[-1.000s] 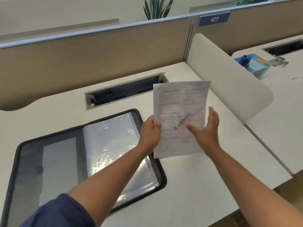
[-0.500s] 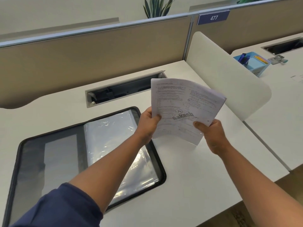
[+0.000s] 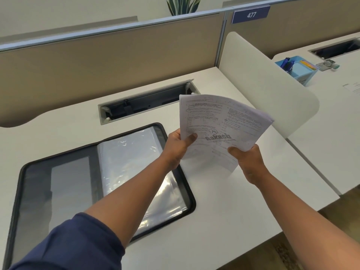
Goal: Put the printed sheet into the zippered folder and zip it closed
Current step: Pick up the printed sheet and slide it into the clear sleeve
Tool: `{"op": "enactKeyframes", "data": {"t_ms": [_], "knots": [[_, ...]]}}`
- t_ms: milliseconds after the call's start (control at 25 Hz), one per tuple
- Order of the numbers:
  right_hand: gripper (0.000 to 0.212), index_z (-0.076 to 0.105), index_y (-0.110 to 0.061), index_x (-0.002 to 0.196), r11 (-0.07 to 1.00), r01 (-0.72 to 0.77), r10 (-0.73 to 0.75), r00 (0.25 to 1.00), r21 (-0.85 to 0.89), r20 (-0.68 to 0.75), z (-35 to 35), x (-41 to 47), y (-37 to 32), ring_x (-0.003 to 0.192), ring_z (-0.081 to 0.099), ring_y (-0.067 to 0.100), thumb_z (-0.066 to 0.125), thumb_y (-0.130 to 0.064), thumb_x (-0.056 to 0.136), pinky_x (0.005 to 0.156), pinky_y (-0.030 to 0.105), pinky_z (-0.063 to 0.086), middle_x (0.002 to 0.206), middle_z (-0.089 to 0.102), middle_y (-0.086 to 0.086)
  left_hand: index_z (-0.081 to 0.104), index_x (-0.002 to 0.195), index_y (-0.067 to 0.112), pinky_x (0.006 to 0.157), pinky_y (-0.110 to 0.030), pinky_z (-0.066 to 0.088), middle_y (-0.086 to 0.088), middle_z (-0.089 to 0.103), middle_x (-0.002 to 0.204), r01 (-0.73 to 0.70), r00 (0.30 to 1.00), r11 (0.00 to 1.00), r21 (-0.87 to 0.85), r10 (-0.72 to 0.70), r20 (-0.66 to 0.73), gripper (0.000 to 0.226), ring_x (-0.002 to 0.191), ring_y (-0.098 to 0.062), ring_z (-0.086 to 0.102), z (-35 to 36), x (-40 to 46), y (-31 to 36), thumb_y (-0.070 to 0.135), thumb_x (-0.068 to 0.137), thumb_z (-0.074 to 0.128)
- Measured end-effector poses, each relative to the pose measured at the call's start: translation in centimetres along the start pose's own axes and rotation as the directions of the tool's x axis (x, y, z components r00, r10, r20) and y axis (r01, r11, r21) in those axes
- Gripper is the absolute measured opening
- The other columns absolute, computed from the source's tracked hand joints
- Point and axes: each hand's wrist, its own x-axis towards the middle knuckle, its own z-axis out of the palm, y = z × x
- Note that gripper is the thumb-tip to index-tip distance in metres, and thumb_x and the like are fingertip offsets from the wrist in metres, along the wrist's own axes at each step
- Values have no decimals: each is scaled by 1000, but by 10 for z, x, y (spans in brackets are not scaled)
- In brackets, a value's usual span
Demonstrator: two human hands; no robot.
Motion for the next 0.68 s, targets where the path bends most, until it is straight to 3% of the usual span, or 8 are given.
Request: {"op": "enactKeyframes", "data": {"t_ms": [120,240,320,440,680], "knots": [[32,77,-20,102,1000,2,-2,1000,-8,11,2,1,-3,103,73,28,67,4,84,92,45,59,109,79,9,69,121,16,92,-40,58,-4,75,117,-34,999,998,58,33,17,25,109,-26,70,-4,-4,6,23,97,68],[27,77,-21,105,1000,28,-29,997,8,69,14,9,-16,98,76,19,70,-7,84,81,32,59,107,81,-1,71,107,28,70,-25,59,10,77,99,-86,993,984,155,97,-64,11,94,-17,70,-16,-7,26,27,99,65],[23,75,-20,112,999,25,-33,985,48,168,35,16,-27,100,76,19,67,-8,94,78,27,60,113,79,1,71,101,31,68,-26,55,12,76,94,-69,983,981,182,99,-156,8,90,-17,69,-35,-11,41,28,99,65],[23,74,-21,115,999,8,-19,952,36,305,81,24,-37,101,75,22,59,-9,101,76,28,62,115,79,3,71,109,23,71,-31,56,7,76,100,-31,960,983,181,79,-267,12,91,-19,71,-89,-26,54,25,100,63],[16,77,-10,110,973,11,100,880,-231,465,182,39,-32,97,77,25,64,-9,100,87,41,64,104,81,4,70,117,11,75,-42,64,-6,79,104,83,906,994,74,-44,-420,20,89,-25,77,-200,-62,59,19,98,67]]}}
